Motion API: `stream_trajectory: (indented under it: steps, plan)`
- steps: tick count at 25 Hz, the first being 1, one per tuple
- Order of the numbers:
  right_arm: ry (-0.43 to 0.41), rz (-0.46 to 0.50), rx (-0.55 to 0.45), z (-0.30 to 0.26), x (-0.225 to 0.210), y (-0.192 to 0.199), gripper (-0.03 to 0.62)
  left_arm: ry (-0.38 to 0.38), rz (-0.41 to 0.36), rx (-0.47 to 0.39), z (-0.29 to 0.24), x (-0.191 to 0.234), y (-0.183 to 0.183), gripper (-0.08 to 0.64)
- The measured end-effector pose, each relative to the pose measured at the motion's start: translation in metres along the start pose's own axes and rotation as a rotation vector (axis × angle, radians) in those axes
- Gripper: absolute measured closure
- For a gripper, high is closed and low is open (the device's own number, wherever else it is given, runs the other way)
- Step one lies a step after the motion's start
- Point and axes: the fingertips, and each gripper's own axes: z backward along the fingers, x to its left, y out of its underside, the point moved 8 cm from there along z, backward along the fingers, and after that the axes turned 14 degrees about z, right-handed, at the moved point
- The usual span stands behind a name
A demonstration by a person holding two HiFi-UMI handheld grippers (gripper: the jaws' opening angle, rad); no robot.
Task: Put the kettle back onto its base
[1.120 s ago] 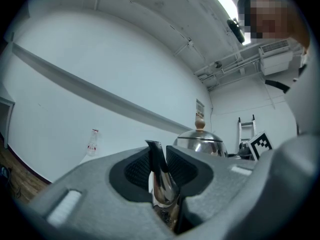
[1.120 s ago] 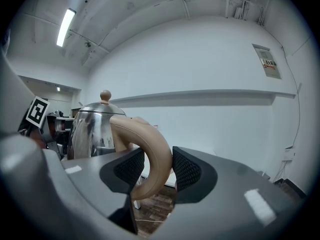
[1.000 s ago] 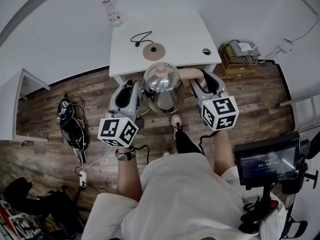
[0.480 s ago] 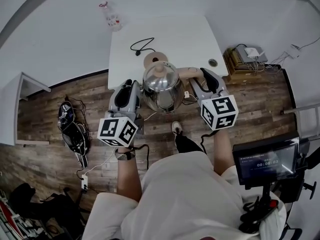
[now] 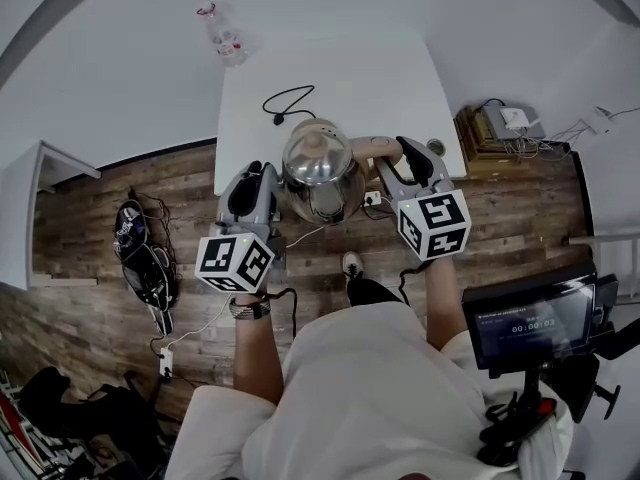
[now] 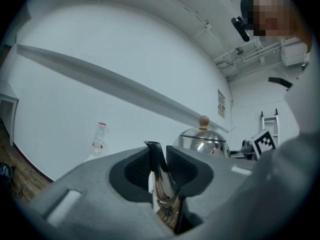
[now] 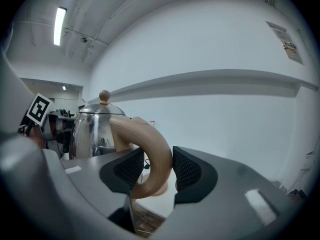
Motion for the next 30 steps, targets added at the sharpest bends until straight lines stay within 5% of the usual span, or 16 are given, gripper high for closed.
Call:
stream_trajectory:
  steps: [7, 18, 30]
  plan:
    - [-0.068, 0.006, 0.044, -0.101, -0.043, 0.009, 0.413, -0.07, 0.025, 0.028, -0.084, 0.052, -0.002, 0.471]
    - [-0.127, 0.041, 0.038, -0.109, -0.039, 0.022, 0.413, -0.14, 0.02, 0.016, -0.075, 0.055, 0.014, 0.472]
    - [-0.218, 0.027, 0.104, -0.194, -0.061, 0.068, 0.413, -0.235, 0.058, 0.046, -0.133, 0.107, 0.046, 0.474]
